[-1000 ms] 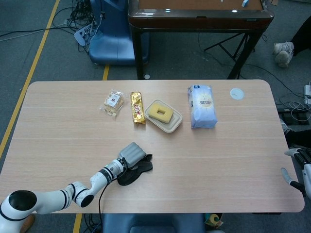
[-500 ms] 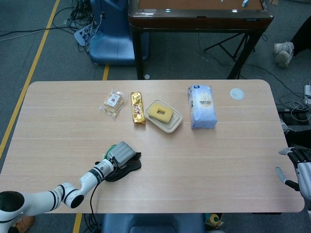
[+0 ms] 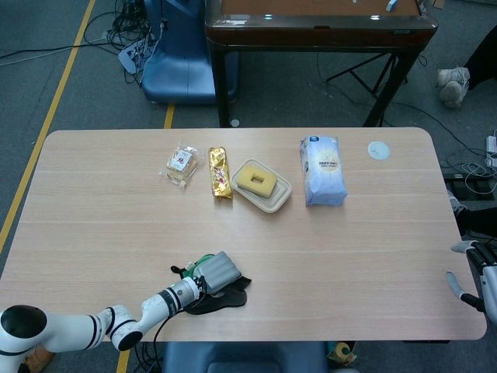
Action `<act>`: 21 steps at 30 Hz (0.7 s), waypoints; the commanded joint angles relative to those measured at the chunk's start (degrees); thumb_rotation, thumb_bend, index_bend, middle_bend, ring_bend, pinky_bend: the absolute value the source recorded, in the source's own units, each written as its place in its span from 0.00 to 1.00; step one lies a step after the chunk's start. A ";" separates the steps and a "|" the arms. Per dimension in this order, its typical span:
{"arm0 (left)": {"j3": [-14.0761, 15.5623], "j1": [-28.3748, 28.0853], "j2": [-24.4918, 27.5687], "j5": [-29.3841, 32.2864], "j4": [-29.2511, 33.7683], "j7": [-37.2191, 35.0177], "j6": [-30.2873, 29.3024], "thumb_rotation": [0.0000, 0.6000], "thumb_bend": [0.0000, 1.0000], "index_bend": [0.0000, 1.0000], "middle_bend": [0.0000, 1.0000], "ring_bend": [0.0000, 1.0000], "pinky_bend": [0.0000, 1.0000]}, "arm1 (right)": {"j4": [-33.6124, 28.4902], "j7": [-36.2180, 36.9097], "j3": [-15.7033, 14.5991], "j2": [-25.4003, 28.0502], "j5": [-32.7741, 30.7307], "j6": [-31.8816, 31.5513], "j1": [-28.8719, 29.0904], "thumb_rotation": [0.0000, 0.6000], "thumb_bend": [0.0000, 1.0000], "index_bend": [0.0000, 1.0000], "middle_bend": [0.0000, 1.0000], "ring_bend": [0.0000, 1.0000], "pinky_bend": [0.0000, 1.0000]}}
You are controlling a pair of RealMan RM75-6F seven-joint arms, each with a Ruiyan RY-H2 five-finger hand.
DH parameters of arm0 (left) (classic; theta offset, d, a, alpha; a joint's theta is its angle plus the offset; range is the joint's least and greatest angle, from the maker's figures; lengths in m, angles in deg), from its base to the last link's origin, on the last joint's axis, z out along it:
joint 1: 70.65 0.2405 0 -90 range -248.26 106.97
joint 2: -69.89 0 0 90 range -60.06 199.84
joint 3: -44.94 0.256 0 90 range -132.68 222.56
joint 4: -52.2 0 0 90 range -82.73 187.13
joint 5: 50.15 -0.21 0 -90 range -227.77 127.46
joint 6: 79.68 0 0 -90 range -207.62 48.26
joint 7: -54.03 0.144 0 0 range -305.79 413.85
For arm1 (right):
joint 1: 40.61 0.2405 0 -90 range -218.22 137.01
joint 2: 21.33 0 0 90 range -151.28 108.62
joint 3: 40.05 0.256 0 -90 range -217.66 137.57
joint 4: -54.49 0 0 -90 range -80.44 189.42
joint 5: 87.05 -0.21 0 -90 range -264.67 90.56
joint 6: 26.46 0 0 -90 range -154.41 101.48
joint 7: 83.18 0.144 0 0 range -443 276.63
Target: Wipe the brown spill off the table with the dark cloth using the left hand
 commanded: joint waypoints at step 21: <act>-12.59 -0.05 4.44 12.38 -14.78 -0.36 -7.02 1.00 0.19 0.48 0.53 0.55 0.86 | -0.06 -0.15 0.15 -0.36 0.66 0.25 0.32 1.00 0.39 0.36 0.34 0.28 0.33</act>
